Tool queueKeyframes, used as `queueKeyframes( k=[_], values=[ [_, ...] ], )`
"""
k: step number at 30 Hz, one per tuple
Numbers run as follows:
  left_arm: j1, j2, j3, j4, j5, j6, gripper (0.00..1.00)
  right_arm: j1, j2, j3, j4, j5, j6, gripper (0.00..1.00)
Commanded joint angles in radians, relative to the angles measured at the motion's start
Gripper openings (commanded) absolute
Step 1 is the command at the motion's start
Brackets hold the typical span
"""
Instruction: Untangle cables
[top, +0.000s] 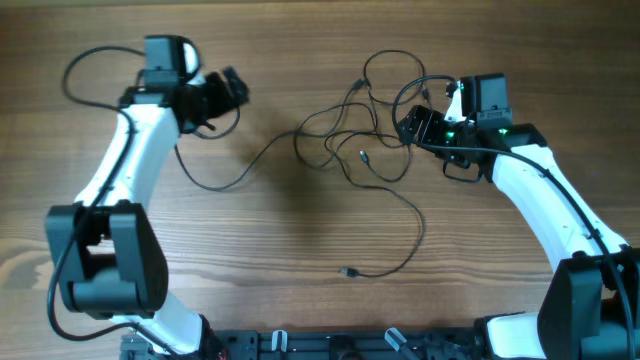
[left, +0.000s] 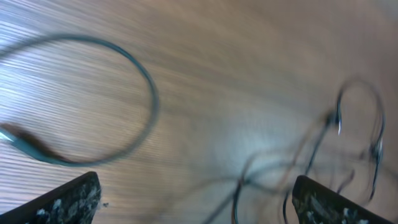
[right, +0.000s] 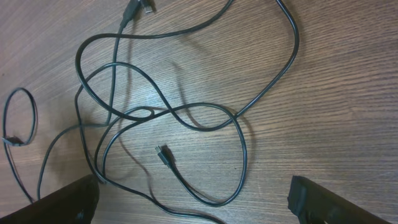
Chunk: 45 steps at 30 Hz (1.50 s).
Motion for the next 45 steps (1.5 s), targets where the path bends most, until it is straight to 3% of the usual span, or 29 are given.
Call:
queueKeyframes(
  k=[1,3,5,8,9,12,17,22,25,27,29,30,36,41,44,45],
  values=[
    [-0.093,0.030,0.005,-0.035,-0.055,0.254,0.99,0.004,-0.023,-0.002,0.003,-0.013,0.002,1.00],
    [-0.136,0.060,-0.003,-0.035,-0.188,0.311,1.00,0.004,-0.023,-0.002,-0.002,-0.014,0.002,1.00],
    [-0.156,0.094,-0.003,-0.035,-0.229,0.383,1.00,0.004,-0.023,-0.002,-0.020,-0.014,0.002,1.00],
    [-0.165,0.144,-0.003,-0.035,-0.228,0.429,0.96,0.004,-0.023,-0.010,-0.032,-0.014,0.003,1.00],
    [-0.165,0.169,-0.003,-0.035,-0.228,0.429,0.88,0.004,-0.023,-0.018,-0.031,-0.014,0.004,1.00],
    [-0.165,0.204,-0.003,-0.042,-0.216,0.429,0.81,0.004,-0.023,-0.021,-0.033,-0.019,0.004,1.00],
    [-0.165,0.218,-0.003,-0.086,-0.065,0.461,0.70,0.019,-0.023,-0.021,-0.008,-0.043,-0.002,1.00],
    [-0.165,0.218,-0.003,-0.146,-0.033,0.510,0.80,0.072,-0.022,-0.021,0.039,-0.039,-0.025,1.00],
    [-0.165,0.218,-0.003,-0.182,-0.041,0.590,0.79,0.106,-0.004,-0.021,0.067,-0.039,-0.024,1.00],
    [-0.165,0.218,-0.003,-0.182,-0.072,0.589,0.52,0.123,0.014,-0.021,0.077,-0.039,-0.021,1.00],
    [-0.165,0.218,-0.003,-0.186,-0.118,0.588,0.15,0.149,0.050,-0.021,0.099,-0.040,-0.021,1.00],
    [-0.165,0.218,-0.003,-0.186,-0.148,0.572,0.04,0.162,0.072,-0.021,0.111,-0.041,-0.021,1.00],
    [-0.165,0.114,0.002,-0.204,-0.194,0.494,0.04,0.306,0.203,-0.021,0.241,-0.049,0.026,1.00],
    [-0.165,-0.002,0.002,-0.211,-0.102,0.495,0.04,0.379,0.351,-0.021,0.483,-0.011,0.378,1.00],
    [-0.165,-0.004,0.002,-0.257,-0.090,0.495,0.04,0.387,0.418,-0.021,0.579,0.062,0.458,0.82],
    [-0.165,-0.004,0.002,-0.269,-0.082,0.495,0.04,0.387,0.429,-0.021,0.600,0.074,0.455,0.70]
  ],
)
